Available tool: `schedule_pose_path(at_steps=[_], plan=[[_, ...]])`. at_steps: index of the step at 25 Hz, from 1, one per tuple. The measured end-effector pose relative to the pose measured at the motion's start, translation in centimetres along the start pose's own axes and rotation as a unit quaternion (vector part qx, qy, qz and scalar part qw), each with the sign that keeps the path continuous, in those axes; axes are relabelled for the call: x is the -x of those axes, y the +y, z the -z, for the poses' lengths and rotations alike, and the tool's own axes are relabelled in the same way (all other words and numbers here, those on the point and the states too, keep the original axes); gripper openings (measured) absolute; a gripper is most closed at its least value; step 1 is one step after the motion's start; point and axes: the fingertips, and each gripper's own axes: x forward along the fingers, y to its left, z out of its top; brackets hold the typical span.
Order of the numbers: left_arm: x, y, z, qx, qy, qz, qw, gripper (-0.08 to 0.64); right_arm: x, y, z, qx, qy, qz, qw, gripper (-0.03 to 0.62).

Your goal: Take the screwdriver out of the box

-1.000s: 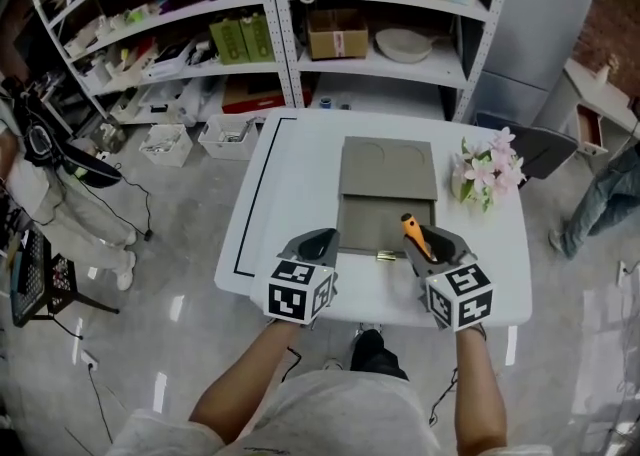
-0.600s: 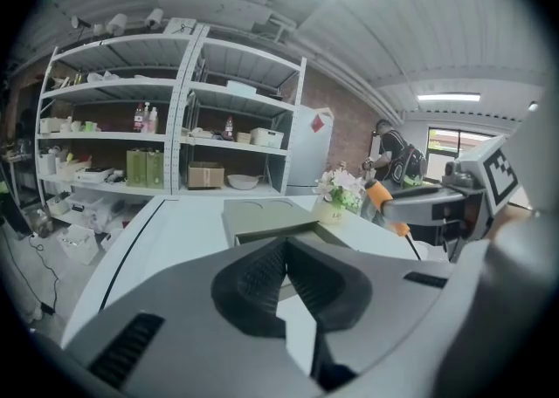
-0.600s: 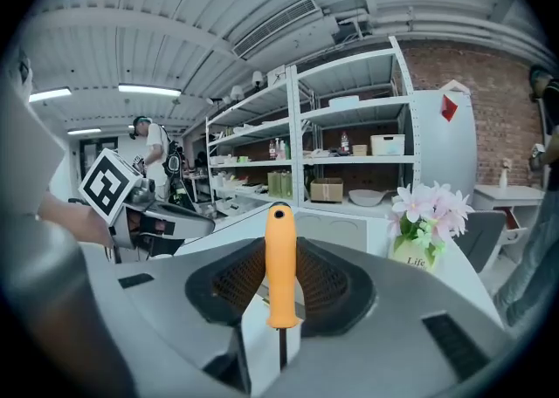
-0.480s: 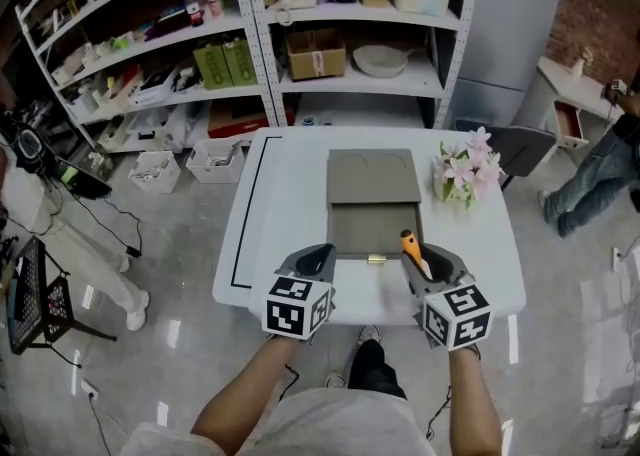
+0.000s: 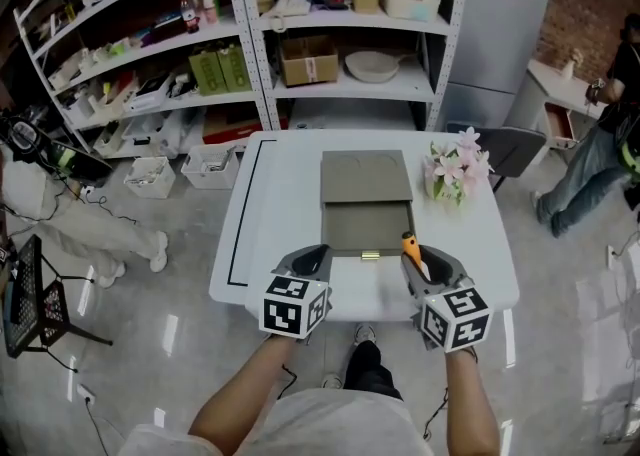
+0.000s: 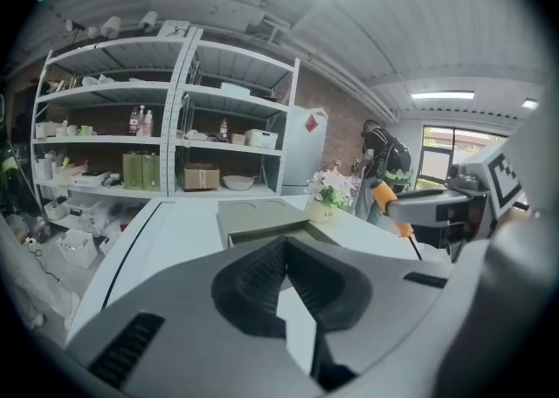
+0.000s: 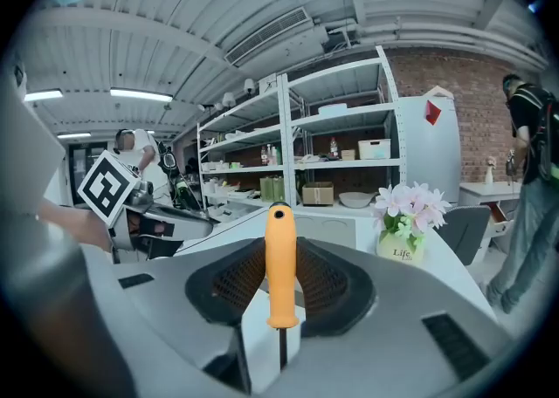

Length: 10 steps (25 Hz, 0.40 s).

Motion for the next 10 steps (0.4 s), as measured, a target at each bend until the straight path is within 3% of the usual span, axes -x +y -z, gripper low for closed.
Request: schedule_pose_path(at_steps=[10], plan=[[-0.48,-0.38,-0.17,-0.002,-0.004,0.002,1.0,0.003,0.46,-0.5,-0.08,0.006,-0.003,0.005,1.0,0.114]])
